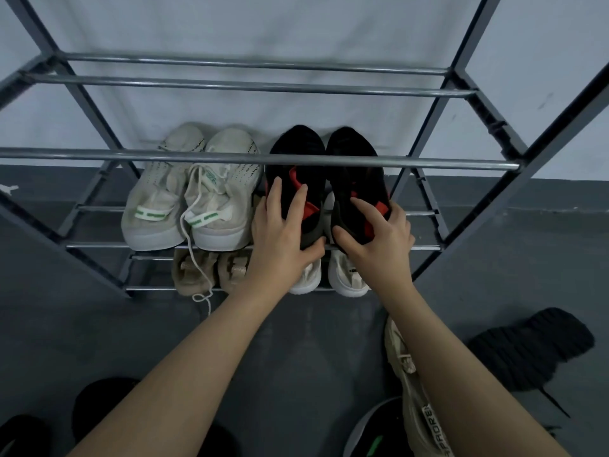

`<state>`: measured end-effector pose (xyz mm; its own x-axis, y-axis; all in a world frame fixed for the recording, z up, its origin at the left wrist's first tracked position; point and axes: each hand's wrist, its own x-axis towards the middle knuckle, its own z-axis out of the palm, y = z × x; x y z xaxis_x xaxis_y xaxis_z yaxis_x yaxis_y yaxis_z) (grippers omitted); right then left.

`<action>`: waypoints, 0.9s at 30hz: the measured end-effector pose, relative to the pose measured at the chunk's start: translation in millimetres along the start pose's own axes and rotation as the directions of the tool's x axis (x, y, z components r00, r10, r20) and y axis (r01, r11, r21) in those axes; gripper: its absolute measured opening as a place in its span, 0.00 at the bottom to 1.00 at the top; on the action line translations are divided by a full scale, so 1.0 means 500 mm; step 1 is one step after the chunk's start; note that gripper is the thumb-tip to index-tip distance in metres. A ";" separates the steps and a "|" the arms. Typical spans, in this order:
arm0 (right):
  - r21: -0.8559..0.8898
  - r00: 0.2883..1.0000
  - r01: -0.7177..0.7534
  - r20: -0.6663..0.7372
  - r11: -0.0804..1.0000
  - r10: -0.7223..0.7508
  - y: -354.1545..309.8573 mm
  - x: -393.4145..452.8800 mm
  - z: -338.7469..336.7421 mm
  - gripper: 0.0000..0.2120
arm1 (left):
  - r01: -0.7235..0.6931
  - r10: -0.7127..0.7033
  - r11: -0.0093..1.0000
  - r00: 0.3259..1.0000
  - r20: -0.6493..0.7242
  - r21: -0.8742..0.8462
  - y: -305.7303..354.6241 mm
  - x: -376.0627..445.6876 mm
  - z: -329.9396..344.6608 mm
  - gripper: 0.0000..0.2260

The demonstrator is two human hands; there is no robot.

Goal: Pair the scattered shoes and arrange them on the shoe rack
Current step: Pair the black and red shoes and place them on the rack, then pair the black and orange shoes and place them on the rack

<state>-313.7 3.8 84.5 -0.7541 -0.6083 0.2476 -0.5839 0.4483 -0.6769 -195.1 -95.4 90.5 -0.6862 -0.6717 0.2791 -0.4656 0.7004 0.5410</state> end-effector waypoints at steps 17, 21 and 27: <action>-0.121 0.981 0.190 0.058 0.974 -0.184 -0.058 -0.157 -0.040 0.22 | -0.062 0.060 0.979 0.998 0.013 0.196 0.005 -0.123 -0.098 0.27; -0.090 0.969 0.239 0.092 0.967 -0.231 -0.087 -0.248 -0.032 0.18 | -0.016 0.022 0.976 0.999 -0.024 0.219 -0.020 -0.216 -0.151 0.22; 0.037 0.866 0.285 0.419 0.958 -0.274 -0.110 -0.381 0.050 0.18 | 0.245 -0.259 0.952 0.965 0.051 0.184 -0.132 -0.417 -0.189 0.19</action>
<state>-130.6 78.6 57.5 -0.3669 -0.9239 0.1088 -0.7632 0.2321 -0.6031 31.5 -24.4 71.5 -0.5702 -0.8167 0.0888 -0.7144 0.5463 0.4372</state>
